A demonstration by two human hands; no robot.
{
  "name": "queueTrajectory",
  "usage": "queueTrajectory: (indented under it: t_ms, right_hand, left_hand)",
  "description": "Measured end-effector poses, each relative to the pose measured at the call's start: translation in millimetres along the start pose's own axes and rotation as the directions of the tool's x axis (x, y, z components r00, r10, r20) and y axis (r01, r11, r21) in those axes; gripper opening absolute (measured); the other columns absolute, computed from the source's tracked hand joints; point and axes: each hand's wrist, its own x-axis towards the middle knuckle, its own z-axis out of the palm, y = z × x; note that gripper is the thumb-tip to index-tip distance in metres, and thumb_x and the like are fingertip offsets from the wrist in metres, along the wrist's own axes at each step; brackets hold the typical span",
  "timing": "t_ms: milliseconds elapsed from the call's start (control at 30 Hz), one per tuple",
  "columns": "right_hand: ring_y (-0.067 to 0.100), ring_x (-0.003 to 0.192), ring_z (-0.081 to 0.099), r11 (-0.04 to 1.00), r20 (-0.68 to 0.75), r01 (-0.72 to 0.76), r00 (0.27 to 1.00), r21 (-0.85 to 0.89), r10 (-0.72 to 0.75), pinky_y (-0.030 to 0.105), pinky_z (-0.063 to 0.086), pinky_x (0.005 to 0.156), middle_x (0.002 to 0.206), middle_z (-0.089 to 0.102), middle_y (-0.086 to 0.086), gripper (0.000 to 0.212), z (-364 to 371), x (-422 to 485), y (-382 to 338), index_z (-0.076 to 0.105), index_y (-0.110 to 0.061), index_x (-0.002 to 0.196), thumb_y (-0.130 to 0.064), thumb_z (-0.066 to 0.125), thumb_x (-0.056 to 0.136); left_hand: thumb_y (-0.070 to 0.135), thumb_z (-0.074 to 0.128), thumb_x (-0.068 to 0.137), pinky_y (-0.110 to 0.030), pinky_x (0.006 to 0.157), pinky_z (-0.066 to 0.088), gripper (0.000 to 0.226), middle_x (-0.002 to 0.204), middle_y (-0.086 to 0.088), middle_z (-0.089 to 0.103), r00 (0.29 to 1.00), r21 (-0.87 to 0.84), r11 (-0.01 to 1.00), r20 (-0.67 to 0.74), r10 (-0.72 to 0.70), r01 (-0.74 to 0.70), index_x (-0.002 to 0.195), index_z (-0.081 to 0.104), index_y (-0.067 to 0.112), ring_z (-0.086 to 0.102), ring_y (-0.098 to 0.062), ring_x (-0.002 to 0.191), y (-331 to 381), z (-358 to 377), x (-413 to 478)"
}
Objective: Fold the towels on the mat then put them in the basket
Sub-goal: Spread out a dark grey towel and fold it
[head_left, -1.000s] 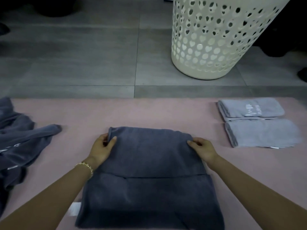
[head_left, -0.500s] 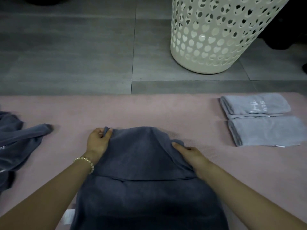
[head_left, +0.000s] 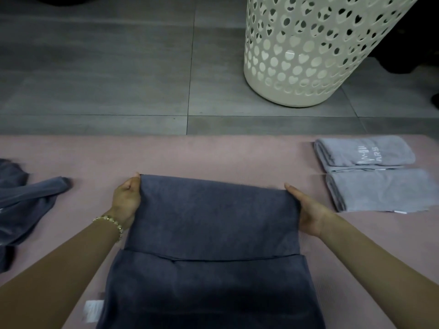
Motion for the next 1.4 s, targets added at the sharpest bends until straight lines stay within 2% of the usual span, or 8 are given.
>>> queueTrajectory:
  t_ms: [200,400,600,800,967,1133,1267,1400]
  right_hand:
    - [0.022,0.079,0.063,0.998,-0.158,-0.01,0.987,0.058,0.019,0.03,0.05,0.06,0.069,0.072,0.006,0.036,-10.5,24.3,-2.8,0.065,-0.008,0.092,-0.043,0.065,0.084]
    - [0.012,0.076,0.057,0.912,-0.427,0.407,0.835,0.05,-0.349,0.013,0.053,0.064,0.085,0.064,0.002,0.016,-34.7,35.8,-1.6,0.061,-0.013,0.079,-0.018,0.076,0.079]
    - [0.014,0.068,0.048,0.834,-0.332,0.477,0.767,-0.277,-0.549,0.008,0.043,0.062,0.078,0.056,0.005,0.012,-29.9,48.8,-8.7,0.06,-0.001,0.1,0.0,0.06,0.088]
    - [0.016,0.075,0.054,0.42,-0.107,0.484,0.549,-0.768,-0.829,0.018,0.042,0.071,0.101,0.054,0.004,0.02,-26.5,34.5,13.4,0.058,-0.012,0.101,-0.004,0.064,0.084]
    - [0.006,0.078,0.06,0.283,0.501,0.615,0.776,-0.736,-0.383,0.018,0.05,0.074,0.088,0.065,-0.002,0.013,-11.2,-8.2,61.7,0.064,-0.026,0.092,-0.023,0.073,0.082]
    - [0.008,0.093,0.06,0.105,0.393,0.398,0.917,-0.911,-0.067,0.026,0.051,0.086,0.1,0.063,-0.008,0.04,-33.8,-20.8,70.7,0.063,-0.027,0.097,-0.048,0.079,0.068]
    - [0.014,0.099,0.067,0.457,0.346,0.285,0.937,-0.843,0.054,0.023,0.053,0.086,0.102,0.073,-0.001,0.042,-52.5,-36.0,67.1,0.073,-0.013,0.1,-0.029,0.086,0.064]
    - [0.023,0.108,0.065,0.883,0.399,0.168,0.917,-0.438,0.024,0.028,0.056,0.084,0.115,0.069,0.009,0.081,-74.3,-53.0,73.4,0.067,-0.01,0.115,-0.032,0.094,0.042]
  left_hand:
    - [0.033,0.044,0.1,-0.024,0.077,0.042,0.036,0.096,-0.006,0.052,0.999,0.002,0.999,-0.036,-0.034,0.034,0.069,0.054,0.016,0.046,-0.017,0.09,-4.6,0.9,6.5]
    - [0.032,0.045,0.099,-0.015,0.064,0.041,0.034,0.091,-0.006,0.047,0.996,0.015,0.999,-0.084,-0.036,0.038,0.075,0.055,0.011,0.042,-0.016,0.085,-8.8,4.0,12.5]
    - [0.018,0.056,0.094,-0.026,0.079,0.044,0.012,0.099,-0.007,0.056,0.999,0.113,0.993,0.038,-0.034,0.03,0.086,0.063,0.012,0.048,-0.017,0.092,-10.7,-0.8,16.3]
    - [0.025,0.076,0.078,-0.03,0.097,0.036,0.047,0.117,-0.011,0.052,0.859,0.58,0.641,0.246,0.45,-0.502,0.117,0.052,0.011,0.047,-0.026,0.11,-1.2,-18.6,-6.4]
    - [0.084,0.055,0.06,-0.024,0.078,0.051,0.065,0.079,0.007,0.067,0.685,0.441,0.707,0.724,0.085,-0.553,0.088,0.064,0.027,0.061,-0.008,0.075,-22.9,-38.2,-61.3]
    - [0.089,0.057,0.049,-0.018,0.065,0.046,0.067,0.065,0.015,0.059,0.636,0.622,0.474,0.756,-0.157,-0.623,0.069,0.058,0.025,0.056,-0.001,0.063,-29.7,-76.4,-70.3]
    - [0.051,0.084,0.049,-0.009,0.063,0.044,0.031,0.065,0.017,0.065,0.667,0.664,0.632,0.684,-0.296,-0.4,0.064,0.07,0.026,0.06,0.007,0.064,-14.2,-99.3,-73.6]
    - [0.042,0.093,0.041,-0.028,0.073,0.058,0.067,0.104,-0.008,0.072,0.661,0.301,0.938,0.671,-0.337,0.173,0.101,0.075,0.017,0.07,-0.019,0.092,-4.4,-110.5,-93.8]
